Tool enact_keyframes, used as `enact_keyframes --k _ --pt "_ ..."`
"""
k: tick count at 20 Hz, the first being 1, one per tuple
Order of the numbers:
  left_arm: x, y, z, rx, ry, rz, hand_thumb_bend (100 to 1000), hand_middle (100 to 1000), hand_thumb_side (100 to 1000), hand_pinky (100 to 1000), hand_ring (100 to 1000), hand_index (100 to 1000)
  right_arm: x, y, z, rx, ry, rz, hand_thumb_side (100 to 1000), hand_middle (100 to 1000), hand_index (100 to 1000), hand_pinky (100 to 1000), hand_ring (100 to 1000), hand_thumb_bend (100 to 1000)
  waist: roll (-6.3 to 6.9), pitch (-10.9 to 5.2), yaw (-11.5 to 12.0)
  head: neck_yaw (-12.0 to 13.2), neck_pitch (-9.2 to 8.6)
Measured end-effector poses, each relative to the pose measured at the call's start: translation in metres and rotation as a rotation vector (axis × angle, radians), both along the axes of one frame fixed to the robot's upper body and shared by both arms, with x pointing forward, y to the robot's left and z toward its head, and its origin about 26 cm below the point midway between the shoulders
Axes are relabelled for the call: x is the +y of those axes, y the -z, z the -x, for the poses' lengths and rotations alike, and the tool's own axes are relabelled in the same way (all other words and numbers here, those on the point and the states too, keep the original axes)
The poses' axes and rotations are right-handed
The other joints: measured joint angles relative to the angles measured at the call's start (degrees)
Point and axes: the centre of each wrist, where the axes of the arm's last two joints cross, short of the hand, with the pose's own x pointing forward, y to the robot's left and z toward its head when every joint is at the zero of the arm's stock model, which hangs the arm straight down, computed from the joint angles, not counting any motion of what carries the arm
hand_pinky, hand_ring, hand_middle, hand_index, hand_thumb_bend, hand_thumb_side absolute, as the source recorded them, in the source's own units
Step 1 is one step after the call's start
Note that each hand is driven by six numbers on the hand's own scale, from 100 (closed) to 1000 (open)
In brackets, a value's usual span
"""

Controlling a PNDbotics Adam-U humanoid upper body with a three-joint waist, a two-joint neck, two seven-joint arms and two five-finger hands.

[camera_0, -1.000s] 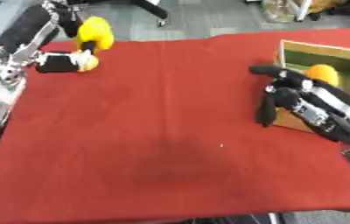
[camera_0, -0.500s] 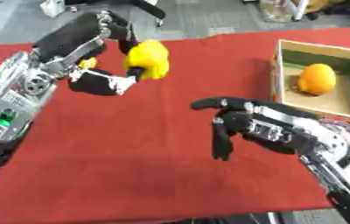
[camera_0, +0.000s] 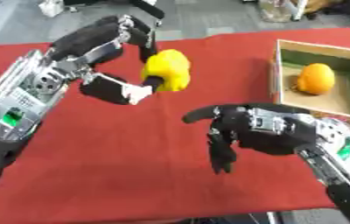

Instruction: Pick up the objects with one hand, pass them to the other hand, and then place them into the box on the other side of the table.

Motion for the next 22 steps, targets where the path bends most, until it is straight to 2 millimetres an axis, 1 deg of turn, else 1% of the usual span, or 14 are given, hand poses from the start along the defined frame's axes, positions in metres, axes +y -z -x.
enact_keyframes --k 5,11,12,13,14,22 --pt "-0.005 -0.003 0.005 0.064 0.061 -0.002 100 439 227 670 501 508 -0.001 0.004 -0.003 0.040 0.052 0.016 898 295 1000 474 378 100 0.00 0.00 0.0 0.0 0.00" --pt "-0.011 -0.011 0.011 0.125 0.129 0.017 100 443 241 671 507 510 0.004 0.007 -0.004 0.084 0.122 0.026 885 290 1000 470 374 100 0.00 0.00 0.0 0.0 0.00" --pt "-0.012 -0.011 0.012 0.136 0.138 0.019 100 443 243 671 507 510 0.005 0.007 -0.005 0.091 0.129 0.031 894 290 1000 469 373 100 0.00 0.00 0.0 0.0 0.00" --pt "-0.013 -0.011 0.012 0.148 0.143 0.021 100 445 191 671 509 512 0.005 0.008 -0.005 0.098 0.137 0.034 879 287 1000 468 372 100 0.00 0.00 0.0 -0.1 0.00" --pt "-0.014 -0.010 0.012 0.159 0.149 0.024 100 446 246 671 509 513 0.006 0.008 -0.004 0.103 0.141 0.038 896 288 1000 468 372 100 0.00 0.00 0.0 -0.1 0.00" --pt "-0.020 -0.003 0.010 0.208 0.159 0.020 100 459 273 670 515 522 0.011 0.008 -0.003 0.120 0.137 0.073 904 286 1000 467 371 100 0.00 0.00 -0.1 -0.2 0.00"
